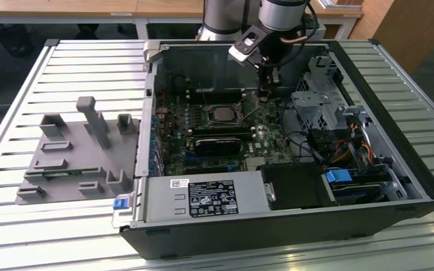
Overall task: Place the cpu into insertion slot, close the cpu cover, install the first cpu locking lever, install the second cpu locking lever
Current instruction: 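Close the cpu cover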
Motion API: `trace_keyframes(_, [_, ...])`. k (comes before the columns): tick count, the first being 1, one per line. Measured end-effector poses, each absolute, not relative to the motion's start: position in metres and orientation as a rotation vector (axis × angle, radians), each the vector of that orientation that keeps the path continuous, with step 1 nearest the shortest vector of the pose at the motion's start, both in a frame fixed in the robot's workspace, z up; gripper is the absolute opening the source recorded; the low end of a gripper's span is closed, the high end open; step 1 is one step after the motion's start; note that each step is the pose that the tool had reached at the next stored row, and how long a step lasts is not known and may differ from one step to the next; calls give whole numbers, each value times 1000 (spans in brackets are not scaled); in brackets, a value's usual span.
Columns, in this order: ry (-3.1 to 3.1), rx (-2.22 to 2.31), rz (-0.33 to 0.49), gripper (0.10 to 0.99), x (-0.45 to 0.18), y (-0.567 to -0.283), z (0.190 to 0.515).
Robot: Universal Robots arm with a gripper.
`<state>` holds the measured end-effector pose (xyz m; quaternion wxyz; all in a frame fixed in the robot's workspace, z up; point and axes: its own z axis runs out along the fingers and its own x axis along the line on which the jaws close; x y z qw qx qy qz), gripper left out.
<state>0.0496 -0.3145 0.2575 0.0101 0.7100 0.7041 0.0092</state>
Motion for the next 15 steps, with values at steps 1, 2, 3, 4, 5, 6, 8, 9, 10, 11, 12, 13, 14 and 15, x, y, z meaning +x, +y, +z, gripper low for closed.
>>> trace_keyframes(1, [2198,2217,28,106,50,-314,257])
trace_keyframes(2, [2199,2217,26,106,51,-314,257])
trace_keyframes(3, [2199,2218,25,106,52,-314,257])
trace_keyframes(4, [2200,2218,24,106,53,-314,257])
trace_keyframes(5, [2201,2219,23,106,53,-314,257])
trace_keyframes(6, [2201,2219,21,106,54,-314,256])
trace_keyframes(8, [2202,2221,19,106,56,-314,256])
trace_keyframes(9, [2203,2221,18,106,56,-314,256])
trace_keyframes(10, [2203,2221,17,106,57,-314,255])
trace_keyframes(11, [2203,2222,17,106,58,-314,255])
trace_keyframes(12, [2204,2222,16,106,58,-314,255])
trace_keyframes(13, [2204,2222,16,106,59,-314,254])
trace_keyframes(14, [2204,2223,15,106,59,-314,254])
trace_keyframes(15, [2204,2223,14,106,59,-314,254])
